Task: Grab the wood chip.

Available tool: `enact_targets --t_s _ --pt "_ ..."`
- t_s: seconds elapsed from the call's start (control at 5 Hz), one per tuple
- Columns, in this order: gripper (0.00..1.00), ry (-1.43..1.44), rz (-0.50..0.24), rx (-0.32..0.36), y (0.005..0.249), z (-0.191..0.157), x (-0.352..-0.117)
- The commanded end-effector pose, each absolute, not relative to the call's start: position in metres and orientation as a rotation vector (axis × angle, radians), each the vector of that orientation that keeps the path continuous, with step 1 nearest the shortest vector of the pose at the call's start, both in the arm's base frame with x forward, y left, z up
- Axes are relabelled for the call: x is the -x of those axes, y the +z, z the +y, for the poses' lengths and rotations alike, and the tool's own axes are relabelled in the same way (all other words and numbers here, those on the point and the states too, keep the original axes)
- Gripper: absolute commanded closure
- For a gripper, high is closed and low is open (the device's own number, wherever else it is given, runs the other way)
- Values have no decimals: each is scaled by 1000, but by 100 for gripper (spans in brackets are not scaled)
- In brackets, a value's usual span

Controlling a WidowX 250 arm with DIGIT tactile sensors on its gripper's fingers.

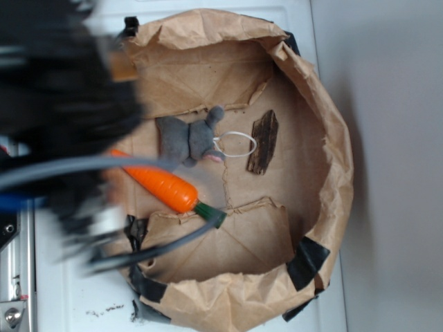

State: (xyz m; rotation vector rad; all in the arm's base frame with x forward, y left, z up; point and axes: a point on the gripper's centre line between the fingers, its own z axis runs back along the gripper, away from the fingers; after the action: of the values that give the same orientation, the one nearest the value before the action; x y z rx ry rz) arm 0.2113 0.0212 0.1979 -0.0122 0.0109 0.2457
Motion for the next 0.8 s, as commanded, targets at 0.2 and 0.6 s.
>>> enact_targets --t_s 0.2,0.6 --pt "0 261 -35 8 208 26 -213" --pt "0 368 -245 48 138 36 -275"
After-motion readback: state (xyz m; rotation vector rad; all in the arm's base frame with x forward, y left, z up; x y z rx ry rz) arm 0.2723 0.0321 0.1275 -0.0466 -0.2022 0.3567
